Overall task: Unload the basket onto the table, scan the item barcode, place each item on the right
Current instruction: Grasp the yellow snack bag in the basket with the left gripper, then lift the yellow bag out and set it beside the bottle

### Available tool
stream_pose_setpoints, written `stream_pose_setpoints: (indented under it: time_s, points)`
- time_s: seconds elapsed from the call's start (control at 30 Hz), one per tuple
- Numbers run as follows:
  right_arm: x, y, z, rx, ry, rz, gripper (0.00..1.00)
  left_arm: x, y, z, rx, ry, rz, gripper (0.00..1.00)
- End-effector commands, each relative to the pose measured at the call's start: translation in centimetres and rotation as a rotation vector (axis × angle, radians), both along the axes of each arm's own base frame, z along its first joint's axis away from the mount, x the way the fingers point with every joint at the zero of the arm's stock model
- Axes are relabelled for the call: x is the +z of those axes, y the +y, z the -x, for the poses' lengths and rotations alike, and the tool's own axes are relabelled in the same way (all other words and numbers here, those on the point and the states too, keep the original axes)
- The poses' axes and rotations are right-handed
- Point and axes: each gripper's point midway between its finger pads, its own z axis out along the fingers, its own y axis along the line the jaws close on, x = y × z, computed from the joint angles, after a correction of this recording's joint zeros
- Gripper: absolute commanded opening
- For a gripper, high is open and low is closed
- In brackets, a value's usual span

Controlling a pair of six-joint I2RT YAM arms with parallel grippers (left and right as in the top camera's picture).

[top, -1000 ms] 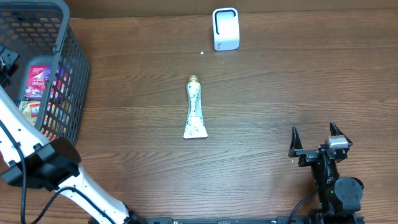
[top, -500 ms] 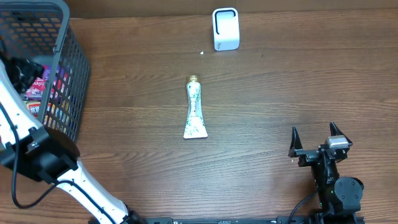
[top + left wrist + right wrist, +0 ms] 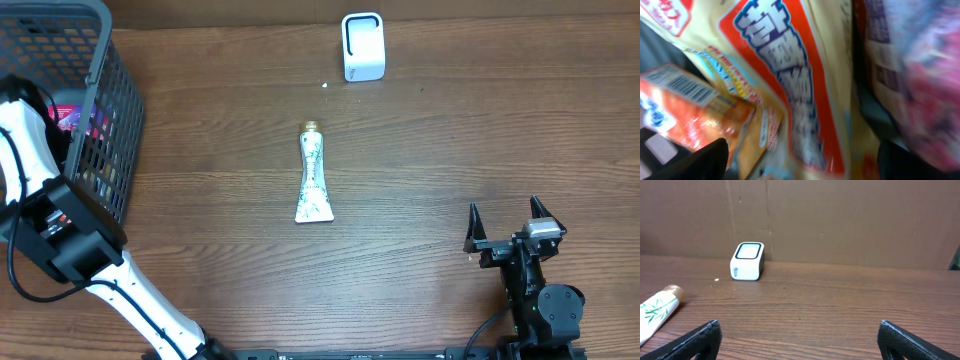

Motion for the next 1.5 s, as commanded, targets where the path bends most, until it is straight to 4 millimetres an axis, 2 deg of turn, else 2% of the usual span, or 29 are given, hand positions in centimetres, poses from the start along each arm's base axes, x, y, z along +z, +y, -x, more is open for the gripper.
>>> stream_pose_setpoints:
  time_s: [0.0, 0.17, 0.27, 0.3, 0.4, 0.5, 0.57, 0.7, 0.83, 1.03, 1.07, 1.27, 1.37, 1.47]
  points:
    - [-0.1, 0.1, 0.0, 0.002, -0.005, -0.003, 1.0, -1.9, 0.2, 1.2, 0.005, 0.058, -0.013, 0.85]
    - [-0.1, 0.1, 0.0, 0.002, -0.005, -0.003, 1.0, -4.4, -0.5, 2.3, 0.004, 0.095, 0.009, 0.68]
    - [-0.1, 0.1, 0.0, 0.002, -0.005, -0.004, 1.0, -5.1, -0.9, 2.9, 0.003, 0.112, 0.021, 0.43]
    - [-0.1, 0.1, 0.0, 0.002, -0.006, -0.003, 1.0, -5.2, -0.9, 2.9, 0.003, 0.115, 0.022, 0.32]
    - [-0.1, 0.1, 0.0, 0.002, -0.005, -0.003, 1.0, -5.0, -0.9, 2.8, 0.0, 0.111, 0.021, 0.07]
    - [-0.1, 0.1, 0.0, 0.002, -0.005, -0.004, 1.0, -4.5, -0.7, 2.6, -0.013, 0.108, 0.021, 0.04]
    - [-0.1, 0.1, 0.0, 0.002, -0.005, -0.004, 1.0, -3.2, -0.5, 2.1, -0.013, 0.093, 0.014, 0.04]
    - [-0.1, 0.1, 0.0, 0.002, -0.005, -0.003, 1.0, 0.6, 0.4, 0.9, -0.013, 0.044, -0.021, 0.04]
    - [-0.1, 0.1, 0.0, 0.002, -0.005, -0.003, 1.0, 5.9, 1.1, -0.5, -0.014, -0.041, -0.075, 0.04]
    - [-0.1, 0.1, 0.0, 0.002, -0.005, -0.003, 1.0, 14.0, 1.5, -1.5, -0.017, -0.194, -0.188, 0.04]
    - [-0.1, 0.1, 0.0, 0.002, -0.005, -0.004, 1.0, 16.5, 1.1, -1.8, -0.025, -0.25, -0.219, 0.04]
    - [-0.1, 0.1, 0.0, 0.002, -0.005, -0.004, 1.0, 23.6, -2.5, -3.6, -0.167, -0.46, -0.265, 0.04]
    - [-0.1, 0.1, 0.0, 0.002, -0.005, -0.004, 1.0, 27.1, -5.0, -4.2, -0.226, -0.551, -0.309, 0.04]
    - [-0.1, 0.1, 0.0, 0.002, -0.005, -0.003, 1.0, 30.3, -8.7, -5.1, -0.322, -0.64, -0.341, 0.04]
